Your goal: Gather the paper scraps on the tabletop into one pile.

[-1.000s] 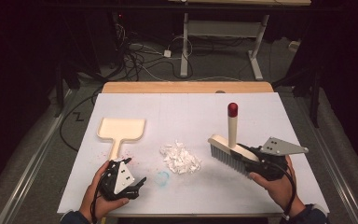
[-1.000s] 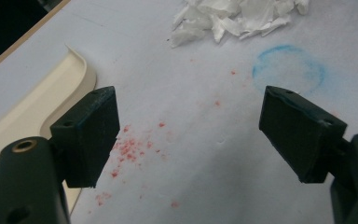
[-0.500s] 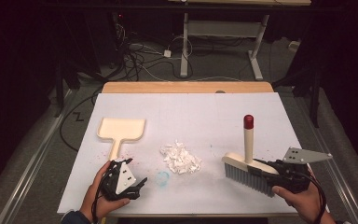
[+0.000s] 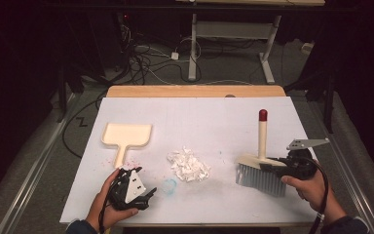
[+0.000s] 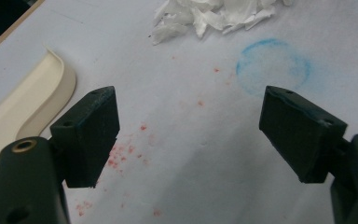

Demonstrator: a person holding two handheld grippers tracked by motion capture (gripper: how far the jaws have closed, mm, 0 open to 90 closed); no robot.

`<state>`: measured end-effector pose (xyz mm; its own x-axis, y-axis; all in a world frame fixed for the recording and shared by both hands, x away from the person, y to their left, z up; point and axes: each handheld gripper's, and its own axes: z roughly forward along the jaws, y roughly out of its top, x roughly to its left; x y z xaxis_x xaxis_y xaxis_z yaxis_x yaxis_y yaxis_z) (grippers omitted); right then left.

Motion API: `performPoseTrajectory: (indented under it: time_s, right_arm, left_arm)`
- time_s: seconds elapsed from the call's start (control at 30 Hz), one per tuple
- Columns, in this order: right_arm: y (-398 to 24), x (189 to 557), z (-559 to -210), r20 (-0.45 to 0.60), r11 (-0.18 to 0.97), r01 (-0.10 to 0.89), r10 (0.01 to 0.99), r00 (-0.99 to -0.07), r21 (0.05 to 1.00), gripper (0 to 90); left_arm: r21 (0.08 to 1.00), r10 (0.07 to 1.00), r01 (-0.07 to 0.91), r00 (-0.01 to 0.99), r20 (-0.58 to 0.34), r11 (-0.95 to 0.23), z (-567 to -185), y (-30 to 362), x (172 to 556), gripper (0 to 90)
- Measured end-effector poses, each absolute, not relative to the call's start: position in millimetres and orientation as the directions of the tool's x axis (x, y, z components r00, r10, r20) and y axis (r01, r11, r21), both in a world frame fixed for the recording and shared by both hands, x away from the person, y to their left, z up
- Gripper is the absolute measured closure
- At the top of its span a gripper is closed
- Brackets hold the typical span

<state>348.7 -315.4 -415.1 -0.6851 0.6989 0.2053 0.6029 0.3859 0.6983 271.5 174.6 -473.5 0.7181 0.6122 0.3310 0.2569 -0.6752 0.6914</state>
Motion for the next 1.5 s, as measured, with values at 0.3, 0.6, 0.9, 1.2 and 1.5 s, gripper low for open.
performPoseTrajectory:
  time_s: [0.3, 0.6, 0.9, 1.2, 1.5]
  right_arm:
    - [-315.6, 384.6, -416.0, 0.173, 0.428, 0.594, 0.694, -0.699, 0.681, 49.1]
    - [-323.3, 402.6, -416.5, 0.062, 0.398, 0.591, 0.792, -0.607, 0.702, 55.6]
    - [-319.6, 410.9, -438.0, -0.048, 0.345, 0.682, 0.909, -0.413, 0.645, 67.1]
    - [-323.4, 410.5, -437.9, -0.06, 0.326, 0.696, 0.924, -0.378, 0.639, 68.1]
    - [-329.3, 415.9, -451.1, -0.055, 0.324, 0.726, 0.928, -0.369, 0.606, 79.2]
  left_arm:
    - [0.679, 0.6, 0.257, 0.728, 0.332, -0.688, -474.7, 173.6, 270.9, 19.0]
    - [0.67, 0.593, 0.257, 0.732, 0.336, -0.697, -475.1, 173.4, 270.2, 18.6]
    - [0.666, 0.588, 0.255, 0.735, 0.337, -0.701, -475.5, 172.8, 270.1, 18.6]
    - [0.666, 0.59, 0.258, 0.734, 0.335, -0.7, -475.9, 174.1, 269.9, 18.6]
    - [0.659, 0.583, 0.257, 0.74, 0.336, -0.707, -476.7, 172.2, 271.5, 18.6]
